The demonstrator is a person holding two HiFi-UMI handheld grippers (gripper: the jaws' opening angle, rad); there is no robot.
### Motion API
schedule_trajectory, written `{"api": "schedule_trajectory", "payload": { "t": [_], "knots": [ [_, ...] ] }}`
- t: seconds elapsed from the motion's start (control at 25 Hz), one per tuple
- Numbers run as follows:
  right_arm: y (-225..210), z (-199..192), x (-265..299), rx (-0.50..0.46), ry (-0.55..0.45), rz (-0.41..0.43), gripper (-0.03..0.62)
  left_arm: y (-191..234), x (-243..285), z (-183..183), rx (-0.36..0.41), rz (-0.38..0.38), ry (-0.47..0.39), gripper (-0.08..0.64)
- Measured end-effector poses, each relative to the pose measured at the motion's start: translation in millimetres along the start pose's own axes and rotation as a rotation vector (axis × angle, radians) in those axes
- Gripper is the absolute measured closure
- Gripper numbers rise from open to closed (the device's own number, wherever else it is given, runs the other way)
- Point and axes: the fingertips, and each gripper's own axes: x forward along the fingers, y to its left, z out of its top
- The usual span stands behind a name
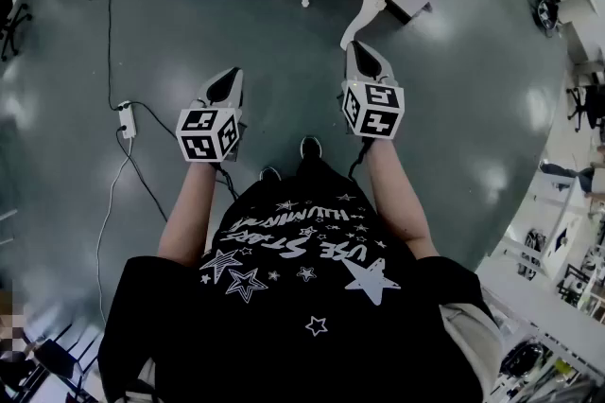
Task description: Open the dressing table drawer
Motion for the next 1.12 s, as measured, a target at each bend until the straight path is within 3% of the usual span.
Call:
{"api": "schedule_trajectory", "payload": {
  "t": [0.48, 0.72, 0.76, 0.84, 1.0, 1.12],
  "knots": [
    [42.6, -4.0, -12.0, -0.016, -0.006, 0.001, 0.565, 24.6, -43.2, -6.8, -0.007, 0.027, -0.031, 0.56],
    [62.3, -8.6, -18.0, 0.022, -0.05, -0.011, 0.562, 34.5, -68.8, -23.7, -0.021, 0.022, -0.037, 0.56],
    [66.5, -9.4, -18.3, 0.025, -0.053, -0.003, 0.552, 36.4, -72.7, -24.9, -0.021, 0.021, -0.04, 0.56],
    [76.1, -10.6, -16.5, 0.027, -0.046, 0.021, 0.426, 42.5, -78.6, -24.5, -0.02, 0.026, -0.046, 0.56],
    [84.9, -11.1, -8.1, 0.023, -0.019, 0.046, 0.345, 52.7, -81.5, -18.9, -0.026, 0.038, -0.064, 0.56],
    [83.2, -5.4, 2.8, 0.032, -0.022, 0.046, 0.328, 58.2, -76.9, -12.0, -0.035, 0.046, -0.077, 0.56]
  ]
}}
